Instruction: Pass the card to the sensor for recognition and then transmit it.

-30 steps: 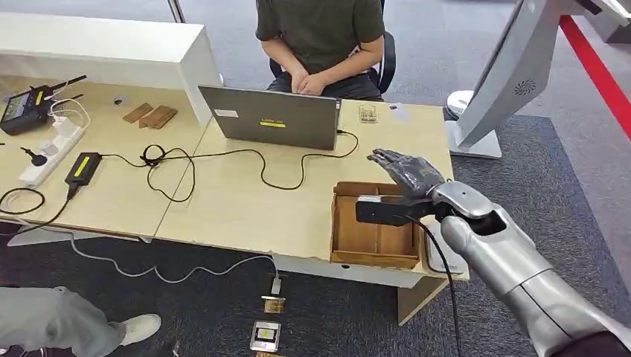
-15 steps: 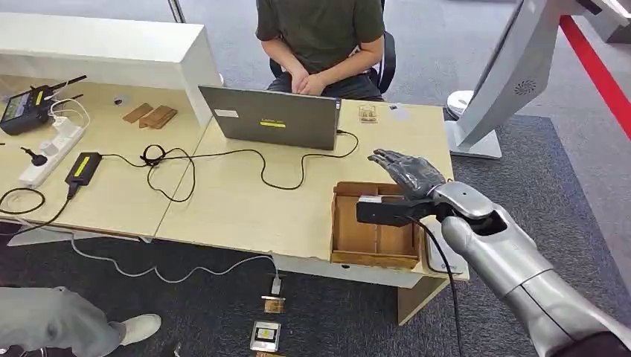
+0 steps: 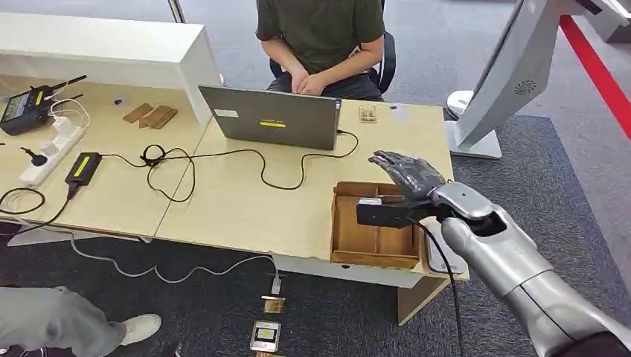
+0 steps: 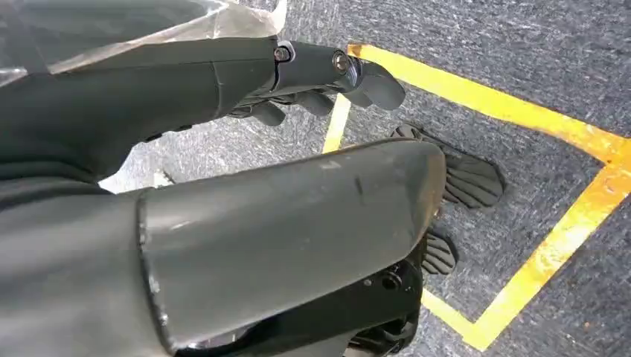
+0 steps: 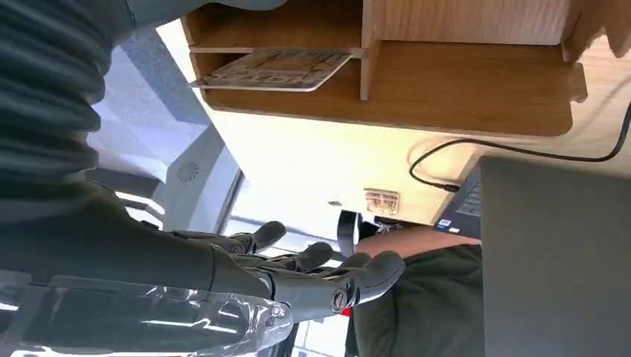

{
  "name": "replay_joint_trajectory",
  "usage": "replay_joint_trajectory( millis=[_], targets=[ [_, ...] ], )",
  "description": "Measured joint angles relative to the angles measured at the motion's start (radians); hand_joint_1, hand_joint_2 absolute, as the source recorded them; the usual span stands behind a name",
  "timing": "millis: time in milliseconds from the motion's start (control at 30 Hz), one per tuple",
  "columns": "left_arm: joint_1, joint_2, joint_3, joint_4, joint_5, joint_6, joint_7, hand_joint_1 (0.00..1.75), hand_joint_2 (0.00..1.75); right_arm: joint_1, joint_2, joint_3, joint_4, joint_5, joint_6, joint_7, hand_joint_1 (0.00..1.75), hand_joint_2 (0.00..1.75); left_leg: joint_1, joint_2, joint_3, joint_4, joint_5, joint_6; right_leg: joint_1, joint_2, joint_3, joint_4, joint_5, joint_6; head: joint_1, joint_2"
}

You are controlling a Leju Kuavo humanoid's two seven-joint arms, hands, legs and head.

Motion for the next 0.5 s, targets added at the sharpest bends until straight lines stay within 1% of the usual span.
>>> replay_joint_trajectory(
  millis=[500],
  targets=[
    [-0.002, 0.003, -0.016, 0.0, -0.006, -0.001, 0.013, 0.0, 0.0, 0.007, 0.0, 0.0, 0.019, -0.002, -0.002, -0.002, 0.0, 1.75, 0.0, 0.0, 0.0, 0.0, 0.0, 0.0, 0.0, 0.0, 0.0, 0.0, 0.0, 0.0, 0.0, 0.0]
  ],
)
